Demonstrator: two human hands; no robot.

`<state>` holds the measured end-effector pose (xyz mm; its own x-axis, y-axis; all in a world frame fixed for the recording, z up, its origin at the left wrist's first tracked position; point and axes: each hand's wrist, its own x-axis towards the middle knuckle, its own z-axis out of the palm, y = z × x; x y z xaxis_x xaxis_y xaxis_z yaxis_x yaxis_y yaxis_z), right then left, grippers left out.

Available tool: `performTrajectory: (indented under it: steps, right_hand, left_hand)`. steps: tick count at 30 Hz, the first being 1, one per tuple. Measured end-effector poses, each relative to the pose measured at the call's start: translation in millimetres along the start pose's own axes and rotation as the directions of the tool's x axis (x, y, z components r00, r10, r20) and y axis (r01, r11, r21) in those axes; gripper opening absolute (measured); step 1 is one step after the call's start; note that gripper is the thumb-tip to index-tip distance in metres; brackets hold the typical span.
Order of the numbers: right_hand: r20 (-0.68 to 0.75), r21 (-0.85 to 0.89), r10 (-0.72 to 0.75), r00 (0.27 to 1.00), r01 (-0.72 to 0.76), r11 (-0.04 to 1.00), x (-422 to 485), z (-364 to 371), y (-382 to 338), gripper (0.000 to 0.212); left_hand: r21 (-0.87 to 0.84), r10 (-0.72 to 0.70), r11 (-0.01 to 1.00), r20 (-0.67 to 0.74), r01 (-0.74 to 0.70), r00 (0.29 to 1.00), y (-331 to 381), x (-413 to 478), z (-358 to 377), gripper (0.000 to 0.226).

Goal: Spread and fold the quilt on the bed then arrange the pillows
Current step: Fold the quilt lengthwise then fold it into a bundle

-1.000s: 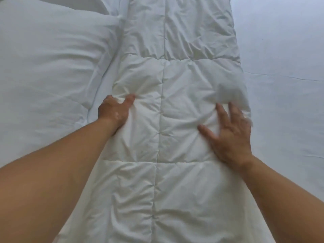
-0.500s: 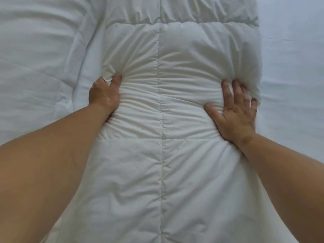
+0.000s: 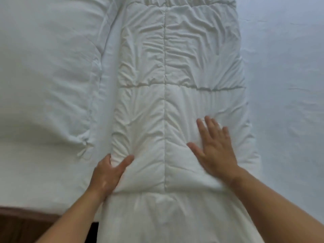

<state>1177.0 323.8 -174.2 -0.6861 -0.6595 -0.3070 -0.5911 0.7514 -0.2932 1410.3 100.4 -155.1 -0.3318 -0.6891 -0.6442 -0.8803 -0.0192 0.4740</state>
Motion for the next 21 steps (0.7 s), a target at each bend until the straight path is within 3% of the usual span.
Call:
performTrajectory:
  steps: [6, 9, 12, 16, 18, 21]
  right_hand:
    - [-0.003, -0.009, -0.048, 0.999, 0.048, 0.999, -129, 46, -9, 0.080]
    - [0.008, -0.047, -0.099, 0.995, 0.100, 0.994, -171, 57, 14, 0.080]
    - [-0.022, -0.037, -0.007, 1.000, 0.006, 0.999, -208, 65, 31, 0.079]
    - [-0.028, 0.002, 0.128, 0.991, -0.128, 0.992, -241, 69, 36, 0.080]
    - [-0.051, 0.032, 0.141, 0.989, -0.139, 0.990, -247, 64, 38, 0.080]
    - [-0.209, 0.114, 0.167, 0.963, -0.146, 0.983, -226, 40, 35, 0.077]
  left_hand:
    - [-0.053, -0.028, 0.998, -0.058, 0.025, 0.998, -91, -104, 25, 0.066]
    - [0.035, -0.032, 0.999, -0.127, 0.037, 0.991, -118, -117, 26, 0.052]
    - [0.132, -0.027, 0.990, -0.140, 0.045, 0.990, -139, -117, 23, 0.056]
    - [0.139, -0.016, 0.990, -0.079, 0.027, 0.997, -143, -111, 23, 0.041]
    - [0.181, -0.026, 0.983, -0.057, 0.036, 0.998, -141, -107, 18, 0.053]
    - [0.146, 0.075, 0.988, -0.180, -0.049, 0.981, -106, -98, 8, 0.067]
